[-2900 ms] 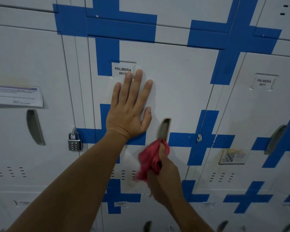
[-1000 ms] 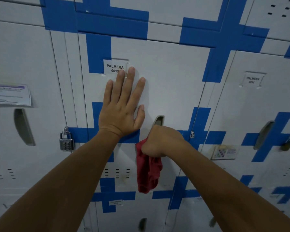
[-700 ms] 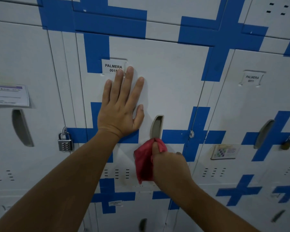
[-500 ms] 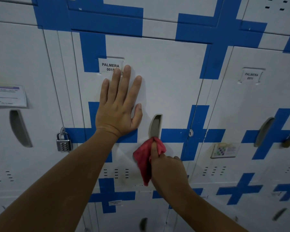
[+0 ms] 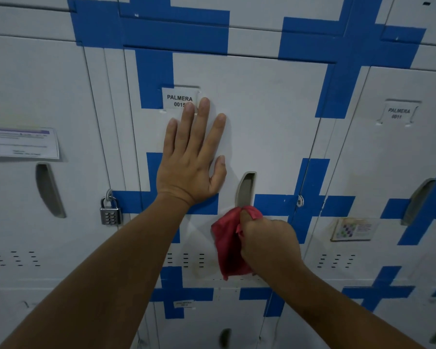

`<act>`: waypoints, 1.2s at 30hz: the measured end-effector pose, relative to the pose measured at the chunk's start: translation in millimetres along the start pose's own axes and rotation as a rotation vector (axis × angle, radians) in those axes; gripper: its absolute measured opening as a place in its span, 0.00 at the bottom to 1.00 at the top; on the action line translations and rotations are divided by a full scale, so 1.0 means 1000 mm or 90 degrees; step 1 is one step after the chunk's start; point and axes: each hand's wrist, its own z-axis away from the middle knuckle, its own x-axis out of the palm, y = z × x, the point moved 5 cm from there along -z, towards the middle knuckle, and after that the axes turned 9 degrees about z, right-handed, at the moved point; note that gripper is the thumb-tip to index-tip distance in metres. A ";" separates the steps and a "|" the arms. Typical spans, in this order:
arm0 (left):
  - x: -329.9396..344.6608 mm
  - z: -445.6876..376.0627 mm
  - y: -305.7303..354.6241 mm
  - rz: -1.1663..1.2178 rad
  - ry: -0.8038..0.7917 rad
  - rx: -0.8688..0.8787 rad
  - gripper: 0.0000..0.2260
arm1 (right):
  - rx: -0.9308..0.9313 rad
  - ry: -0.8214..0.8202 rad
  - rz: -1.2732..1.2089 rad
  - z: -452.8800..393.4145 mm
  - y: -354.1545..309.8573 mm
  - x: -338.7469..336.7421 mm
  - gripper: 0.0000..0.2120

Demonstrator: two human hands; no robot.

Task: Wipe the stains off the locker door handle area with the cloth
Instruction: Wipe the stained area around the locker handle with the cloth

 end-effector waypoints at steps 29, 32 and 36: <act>-0.003 0.001 0.000 0.021 0.015 -0.006 0.31 | -0.071 0.205 0.353 0.013 0.022 -0.080 0.18; -0.004 0.000 0.000 0.019 0.009 -0.002 0.31 | -0.063 0.200 0.319 0.012 0.012 -0.058 0.22; -0.004 0.000 0.000 0.019 0.004 -0.002 0.31 | -0.036 0.064 0.231 0.011 -0.001 -0.025 0.23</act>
